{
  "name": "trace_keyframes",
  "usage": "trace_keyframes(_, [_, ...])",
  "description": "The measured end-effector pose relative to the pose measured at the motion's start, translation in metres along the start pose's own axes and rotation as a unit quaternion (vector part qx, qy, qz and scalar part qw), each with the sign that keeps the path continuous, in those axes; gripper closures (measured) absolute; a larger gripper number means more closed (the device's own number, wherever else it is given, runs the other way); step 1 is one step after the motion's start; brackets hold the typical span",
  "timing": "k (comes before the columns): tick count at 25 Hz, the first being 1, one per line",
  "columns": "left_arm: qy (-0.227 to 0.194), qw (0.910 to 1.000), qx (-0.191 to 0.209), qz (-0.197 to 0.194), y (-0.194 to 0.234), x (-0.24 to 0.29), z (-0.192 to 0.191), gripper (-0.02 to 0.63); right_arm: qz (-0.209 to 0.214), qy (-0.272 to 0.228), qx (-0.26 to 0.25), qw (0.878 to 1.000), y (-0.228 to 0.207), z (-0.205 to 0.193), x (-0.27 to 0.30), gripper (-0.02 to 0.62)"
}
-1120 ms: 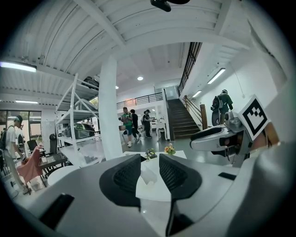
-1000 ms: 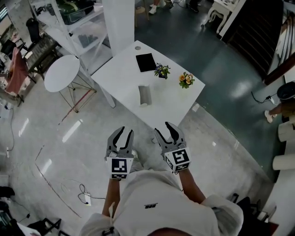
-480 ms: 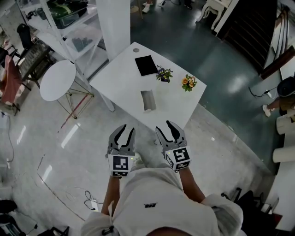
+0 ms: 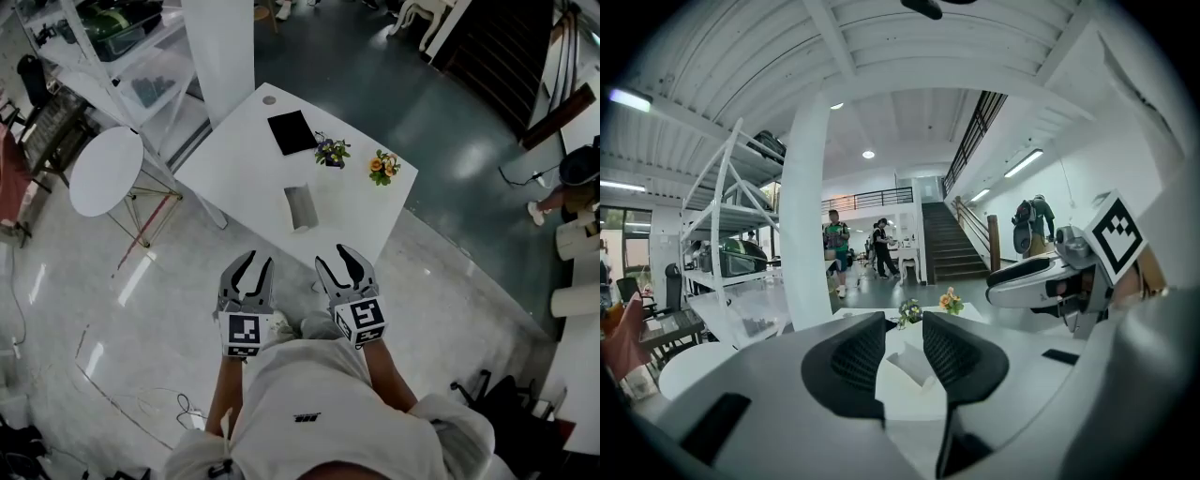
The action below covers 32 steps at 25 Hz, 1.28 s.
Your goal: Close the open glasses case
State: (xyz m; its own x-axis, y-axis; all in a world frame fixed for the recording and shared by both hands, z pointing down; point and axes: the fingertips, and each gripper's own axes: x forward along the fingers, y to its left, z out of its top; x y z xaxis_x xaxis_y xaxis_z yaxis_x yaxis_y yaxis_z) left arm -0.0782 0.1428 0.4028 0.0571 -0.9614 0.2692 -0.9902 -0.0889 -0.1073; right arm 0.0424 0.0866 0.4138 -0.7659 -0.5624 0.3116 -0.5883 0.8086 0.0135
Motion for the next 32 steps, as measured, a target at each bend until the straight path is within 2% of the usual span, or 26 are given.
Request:
trace_keyframes(8, [0.005, 0.9998, -0.001, -0.017, 0.000, 0.028, -0.003, 0.469, -0.007, 0.014, 0.010, 1.000, -0.016, -0.010, 0.019, 0.394])
trace_keyframes(17, [0.015, 0.9998, 0.001, -0.015, 0.014, 0.070, -0.006, 0.471, 0.002, 0.015, 0.019, 1.000, -0.042, -0.011, 0.058, 0.397])
trace_keyframes(32, [0.046, 0.9989, 0.012, 0.002, 0.041, 0.152, 0.008, 0.480, 0.047, 0.009, 0.031, 0.998, -0.096, 0.013, 0.135, 0.414])
